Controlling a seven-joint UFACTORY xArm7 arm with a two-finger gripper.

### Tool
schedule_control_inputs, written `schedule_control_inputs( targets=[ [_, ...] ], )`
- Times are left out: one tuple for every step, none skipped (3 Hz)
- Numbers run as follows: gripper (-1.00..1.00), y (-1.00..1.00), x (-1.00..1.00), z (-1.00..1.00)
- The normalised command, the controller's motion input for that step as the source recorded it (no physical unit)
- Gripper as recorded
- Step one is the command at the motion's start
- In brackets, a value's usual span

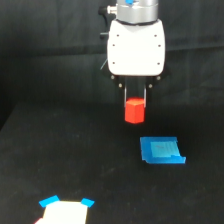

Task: Pick up the red object from the table

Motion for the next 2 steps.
schedule_control_inputs(
  targets=[
    [-0.86, -0.51, -0.21, -0.16],
    [-0.91, -0.59, -0.15, -0.1]
  ],
)
